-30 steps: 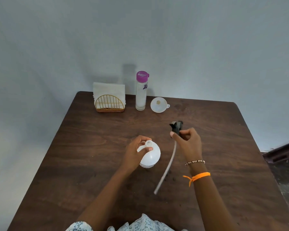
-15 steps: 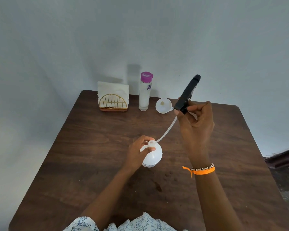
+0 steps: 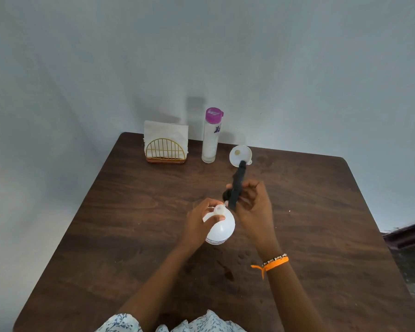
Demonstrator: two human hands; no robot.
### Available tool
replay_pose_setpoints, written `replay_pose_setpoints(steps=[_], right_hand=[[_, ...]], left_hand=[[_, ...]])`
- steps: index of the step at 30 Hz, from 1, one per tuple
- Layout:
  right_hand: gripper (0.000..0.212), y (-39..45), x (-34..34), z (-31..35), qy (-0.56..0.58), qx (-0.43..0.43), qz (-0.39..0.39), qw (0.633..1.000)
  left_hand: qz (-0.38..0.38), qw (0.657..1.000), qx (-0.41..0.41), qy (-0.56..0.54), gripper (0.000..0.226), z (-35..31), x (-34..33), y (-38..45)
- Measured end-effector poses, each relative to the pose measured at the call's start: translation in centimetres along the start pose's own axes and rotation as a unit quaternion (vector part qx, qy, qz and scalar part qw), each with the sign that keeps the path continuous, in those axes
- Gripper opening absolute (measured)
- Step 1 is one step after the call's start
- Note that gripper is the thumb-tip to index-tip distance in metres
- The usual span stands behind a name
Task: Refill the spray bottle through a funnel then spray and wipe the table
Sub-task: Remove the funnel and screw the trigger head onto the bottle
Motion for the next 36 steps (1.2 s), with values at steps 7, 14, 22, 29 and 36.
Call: replay_pose_setpoints(steps=[7, 14, 22, 29, 36], right_hand=[[0.035, -0.4, -1.2, -3.0, -0.116, -0.014, 0.046, 0.992], [0.020, -0.1, -2.2, -3.7, -0.301, 0.049, 0.016, 0.952], [0.014, 1.0, -1.3, -3.0, -0.248, 0.036, 0.116, 0.961], [0.019, 1.4, -2.3, -2.8, -0.306, 0.041, 0.132, 0.942], [0.024, 1.4, -3.3, -3.2, -0.304, 0.062, 0.149, 0.939]], left_hand=[[-0.012, 1.000, 0.015, 0.010, 0.034, 0.4, -0.1, -0.3], [-0.031, 0.999, -0.004, 0.033, 0.029, 0.0, 0.3, -0.3], [-0.012, 1.000, -0.011, 0.017, 0.033, 0.1, 0.1, -0.5], [-0.021, 0.998, -0.040, 0.034, 0.030, -0.5, 0.1, -0.6], [-0.017, 0.997, -0.049, 0.049, 0.044, -0.1, 0.0, -0.5]])
Point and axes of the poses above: each hand's wrist, its own y-axis towards the middle knuckle, its own x-axis out of the back of the hand, z = x × y, the point moved 8 cm from there along y, towards the middle knuckle, and after that the axes turned 1 degree about z, right-handed, at the moved point
